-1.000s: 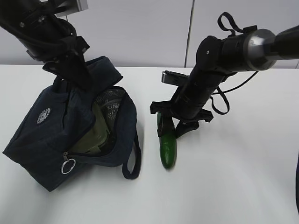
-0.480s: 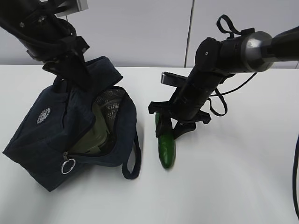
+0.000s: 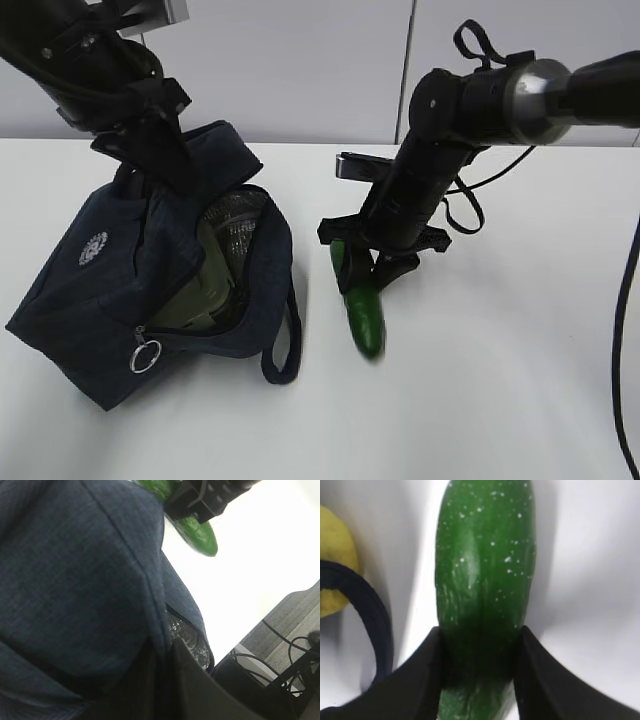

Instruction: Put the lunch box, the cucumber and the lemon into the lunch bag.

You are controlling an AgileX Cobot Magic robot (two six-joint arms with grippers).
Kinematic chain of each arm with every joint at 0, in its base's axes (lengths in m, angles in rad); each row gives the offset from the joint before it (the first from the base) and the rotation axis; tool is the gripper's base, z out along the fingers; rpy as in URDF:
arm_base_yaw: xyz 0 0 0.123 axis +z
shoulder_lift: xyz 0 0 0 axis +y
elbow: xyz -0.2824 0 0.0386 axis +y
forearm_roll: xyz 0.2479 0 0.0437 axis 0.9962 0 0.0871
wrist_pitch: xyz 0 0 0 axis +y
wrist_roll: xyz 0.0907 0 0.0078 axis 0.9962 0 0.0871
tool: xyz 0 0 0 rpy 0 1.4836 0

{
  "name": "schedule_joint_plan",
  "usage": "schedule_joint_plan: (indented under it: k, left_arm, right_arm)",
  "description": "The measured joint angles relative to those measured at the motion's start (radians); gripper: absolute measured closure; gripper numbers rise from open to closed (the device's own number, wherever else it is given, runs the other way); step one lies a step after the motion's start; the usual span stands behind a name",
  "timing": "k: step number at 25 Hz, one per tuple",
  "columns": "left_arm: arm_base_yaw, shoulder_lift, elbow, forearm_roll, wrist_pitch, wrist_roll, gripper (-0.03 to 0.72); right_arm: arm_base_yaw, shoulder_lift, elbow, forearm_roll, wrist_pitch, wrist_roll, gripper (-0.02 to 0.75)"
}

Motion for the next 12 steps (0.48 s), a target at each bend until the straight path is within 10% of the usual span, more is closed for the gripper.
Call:
schedule_joint_plan:
  k: [12]
  left_arm:
    - [0.0, 0.0, 0.0, 0.0, -0.01, 0.0, 0.678]
  right_arm:
    - [-0.062, -0.088, -0.094, -0.072, 0.123, -0.015, 0.456]
